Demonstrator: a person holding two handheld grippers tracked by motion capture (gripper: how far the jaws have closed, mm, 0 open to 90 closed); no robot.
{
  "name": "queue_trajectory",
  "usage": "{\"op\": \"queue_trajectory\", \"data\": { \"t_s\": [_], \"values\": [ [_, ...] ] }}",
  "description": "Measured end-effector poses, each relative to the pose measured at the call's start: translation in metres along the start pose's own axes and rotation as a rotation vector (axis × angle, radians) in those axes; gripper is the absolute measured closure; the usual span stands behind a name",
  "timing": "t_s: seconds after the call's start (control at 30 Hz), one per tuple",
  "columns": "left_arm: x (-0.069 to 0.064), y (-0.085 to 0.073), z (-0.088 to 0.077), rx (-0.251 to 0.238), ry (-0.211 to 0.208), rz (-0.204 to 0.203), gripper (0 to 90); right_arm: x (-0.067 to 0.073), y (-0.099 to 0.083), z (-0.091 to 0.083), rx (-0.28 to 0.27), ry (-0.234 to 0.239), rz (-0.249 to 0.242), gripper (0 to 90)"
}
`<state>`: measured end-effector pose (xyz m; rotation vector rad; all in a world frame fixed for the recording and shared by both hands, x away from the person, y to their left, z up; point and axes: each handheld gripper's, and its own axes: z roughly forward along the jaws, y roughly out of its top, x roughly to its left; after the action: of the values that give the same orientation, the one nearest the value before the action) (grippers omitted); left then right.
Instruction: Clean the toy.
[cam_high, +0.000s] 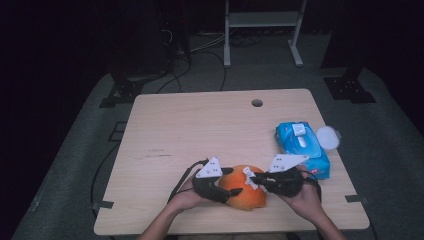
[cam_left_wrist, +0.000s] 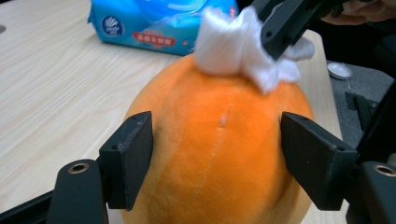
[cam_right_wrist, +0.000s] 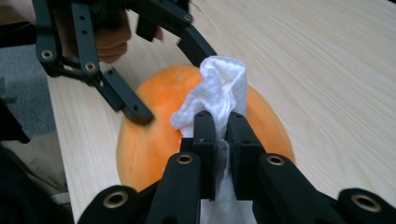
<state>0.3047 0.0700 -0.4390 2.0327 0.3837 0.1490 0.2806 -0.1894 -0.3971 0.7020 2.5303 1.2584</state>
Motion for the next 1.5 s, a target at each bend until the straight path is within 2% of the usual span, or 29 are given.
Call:
{"op": "queue_trajectory", "data": {
  "t_s": [0.07,0.17,0.27,0.33,0.37,0.43,0.47,0.5,0.63,0.7,0.8,0.9,0.97,1.07,1.2,1.5],
  "values": [
    [0.003,-0.002,-0.001,0.003,0.01,-0.019,27.4,-0.003,-0.003,-0.004,-0.007,0.0,0.019,82.5],
    [0.007,-0.003,-0.002,0.006,0.019,-0.033,27.1,0.001,-0.002,-0.006,-0.014,0.008,0.018,82.3],
    [0.011,-0.004,0.001,-0.006,0.012,-0.065,22.9,0.006,0.001,-0.001,-0.02,0.018,-0.005,82.2],
    [0.011,-0.003,0.001,-0.023,-0.001,-0.041,17.0,0.008,0.003,0.006,-0.013,0.022,-0.014,82.2],
    [0.01,-0.001,0.0,-0.05,-0.011,-0.021,14.5,0.008,0.004,0.008,-0.012,0.023,-0.018,82.2],
    [0.005,0.002,0.0,-0.077,-0.033,0.027,14.5,0.006,0.005,0.01,-0.023,0.025,-0.01,82.2],
    [0.003,0.003,0.001,-0.063,-0.025,0.042,14.5,0.004,0.005,0.01,-0.03,0.027,-0.002,82.1],
    [0.001,0.003,0.004,-0.033,0.0,0.06,15.4,0.003,0.004,0.01,-0.032,0.029,0.004,82.0],
    [0.005,0.0,0.004,-0.008,0.018,0.011,23.1,-0.009,-0.003,0.009,-0.045,0.03,0.044,82.0],
    [0.009,-0.002,0.002,-0.001,0.017,-0.016,24.1,-0.015,-0.007,0.007,-0.055,0.034,0.067,82.0],
    [0.012,-0.004,0.0,0.003,0.015,-0.036,24.4,-0.019,-0.013,0.001,-0.059,0.025,0.095,81.9],
    [0.013,-0.005,-0.001,0.012,0.017,-0.041,24.4,-0.018,-0.015,-0.001,-0.052,0.012,0.089,82.0],
    [0.014,-0.006,0.0,0.012,0.02,-0.043,24.4,-0.014,-0.014,-0.002,-0.054,-0.004,0.063,82.2],
    [0.016,-0.01,0.001,0.0,0.019,-0.064,24.4,-0.007,-0.009,-0.001,-0.057,-0.001,0.041,82.2],
    [0.015,-0.01,0.001,0.004,0.026,-0.055,24.4,0.0,-0.005,0.002,-0.045,-0.001,0.002,82.1],
    [0.018,-0.01,-0.002,0.004,0.016,-0.07,24.3,-0.016,-0.017,-0.004,-0.029,-0.007,0.059,82.1]
  ]
}}
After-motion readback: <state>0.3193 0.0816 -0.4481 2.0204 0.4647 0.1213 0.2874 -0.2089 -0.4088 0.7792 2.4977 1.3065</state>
